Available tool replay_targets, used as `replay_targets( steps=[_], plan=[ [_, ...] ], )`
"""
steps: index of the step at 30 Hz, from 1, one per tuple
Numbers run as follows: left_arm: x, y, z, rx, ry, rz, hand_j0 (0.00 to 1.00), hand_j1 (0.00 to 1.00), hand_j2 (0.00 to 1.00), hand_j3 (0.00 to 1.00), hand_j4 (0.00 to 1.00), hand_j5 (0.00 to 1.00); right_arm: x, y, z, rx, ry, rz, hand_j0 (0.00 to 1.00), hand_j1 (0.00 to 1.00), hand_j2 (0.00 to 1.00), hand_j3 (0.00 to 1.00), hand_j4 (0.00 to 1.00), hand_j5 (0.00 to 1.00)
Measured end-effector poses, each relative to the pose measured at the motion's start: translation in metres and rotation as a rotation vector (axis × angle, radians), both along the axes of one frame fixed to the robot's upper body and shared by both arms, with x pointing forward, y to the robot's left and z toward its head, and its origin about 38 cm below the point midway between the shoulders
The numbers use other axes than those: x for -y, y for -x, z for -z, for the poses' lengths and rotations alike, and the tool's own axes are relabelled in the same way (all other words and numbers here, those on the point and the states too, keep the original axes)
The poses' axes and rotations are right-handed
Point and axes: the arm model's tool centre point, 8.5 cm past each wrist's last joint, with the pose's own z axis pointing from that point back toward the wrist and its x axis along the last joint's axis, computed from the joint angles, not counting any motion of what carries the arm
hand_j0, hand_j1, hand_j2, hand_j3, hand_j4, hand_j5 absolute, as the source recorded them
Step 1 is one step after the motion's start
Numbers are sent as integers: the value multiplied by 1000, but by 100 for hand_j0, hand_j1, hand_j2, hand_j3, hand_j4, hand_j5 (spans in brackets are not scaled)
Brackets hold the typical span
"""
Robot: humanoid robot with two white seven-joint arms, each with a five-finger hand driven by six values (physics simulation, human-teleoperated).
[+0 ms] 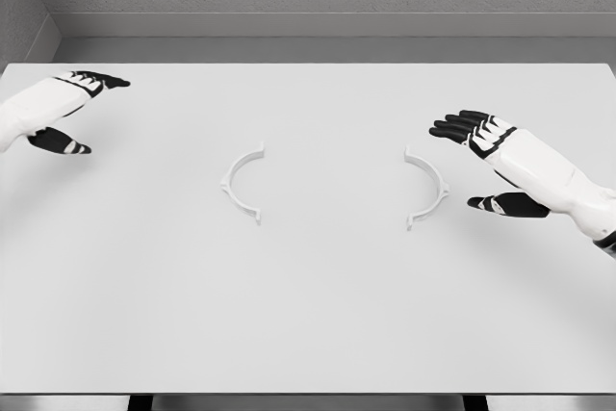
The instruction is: Assemble PVC drainage pipe clamps
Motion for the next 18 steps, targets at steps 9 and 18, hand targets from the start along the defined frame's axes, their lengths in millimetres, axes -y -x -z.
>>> replay_targets(
  steps=[9, 18],
  plan=[
    [17, 1, 5, 0, 13, 37, 100, 100, 100, 100, 100, 100, 3, -1, 4, -21, 23, 2, 100, 100, 100, 100, 100, 100],
    [47, 5, 24, -20, 53, 90, 100, 100, 100, 100, 100, 100, 7, -12, -6, 6, 27, 15, 100, 100, 100, 100, 100, 100]
  ],
)
